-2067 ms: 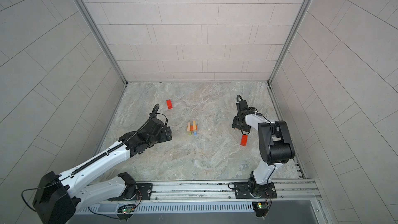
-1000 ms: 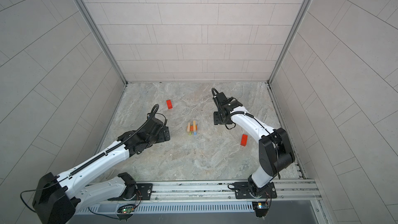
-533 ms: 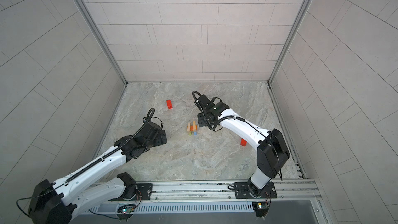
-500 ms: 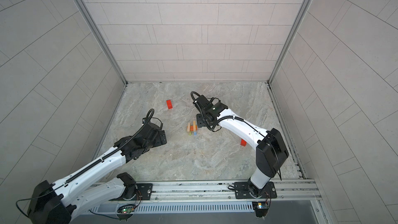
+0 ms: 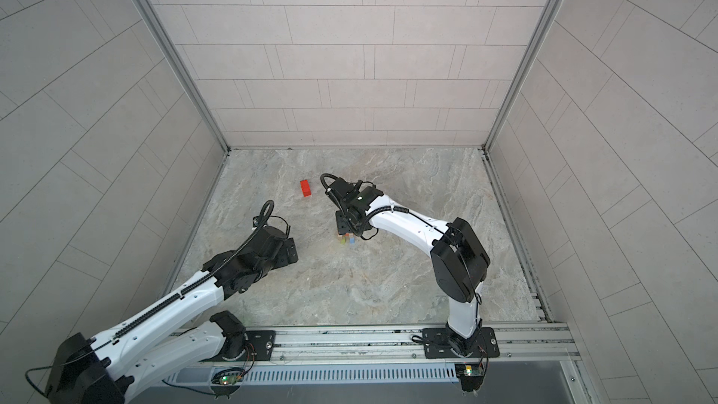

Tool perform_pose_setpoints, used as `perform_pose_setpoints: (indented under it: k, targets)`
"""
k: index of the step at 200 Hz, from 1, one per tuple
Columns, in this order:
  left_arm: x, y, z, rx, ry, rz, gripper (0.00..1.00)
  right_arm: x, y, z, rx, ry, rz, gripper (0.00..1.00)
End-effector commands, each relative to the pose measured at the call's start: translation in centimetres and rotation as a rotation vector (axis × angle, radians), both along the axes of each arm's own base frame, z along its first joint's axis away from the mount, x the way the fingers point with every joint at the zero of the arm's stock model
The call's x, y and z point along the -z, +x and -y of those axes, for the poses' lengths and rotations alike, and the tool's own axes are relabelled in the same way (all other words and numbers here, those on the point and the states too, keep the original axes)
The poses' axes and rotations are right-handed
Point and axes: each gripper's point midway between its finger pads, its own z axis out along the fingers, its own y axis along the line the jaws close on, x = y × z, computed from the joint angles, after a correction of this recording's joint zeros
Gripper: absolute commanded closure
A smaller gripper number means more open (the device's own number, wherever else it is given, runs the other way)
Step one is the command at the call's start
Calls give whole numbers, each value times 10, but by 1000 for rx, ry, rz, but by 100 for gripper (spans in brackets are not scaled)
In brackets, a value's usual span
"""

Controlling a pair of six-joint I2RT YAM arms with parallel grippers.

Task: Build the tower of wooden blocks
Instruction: 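Lower the orange block onto the stack top and open the right gripper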

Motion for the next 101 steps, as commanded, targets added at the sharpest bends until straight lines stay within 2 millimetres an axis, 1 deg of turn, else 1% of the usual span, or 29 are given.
perform_pose_setpoints:
  k: [1,58,101]
  targets:
    - [1,2,-4,-14,6,12,0,-3,3,-7,23,16,5,49]
    - [4,3,-3,-24,-20,8,0,5,8,-18,24,36,-13,48]
    - [8,3,-3,-26,-22,-2,0,10,10,-19,28,25,-18,48]
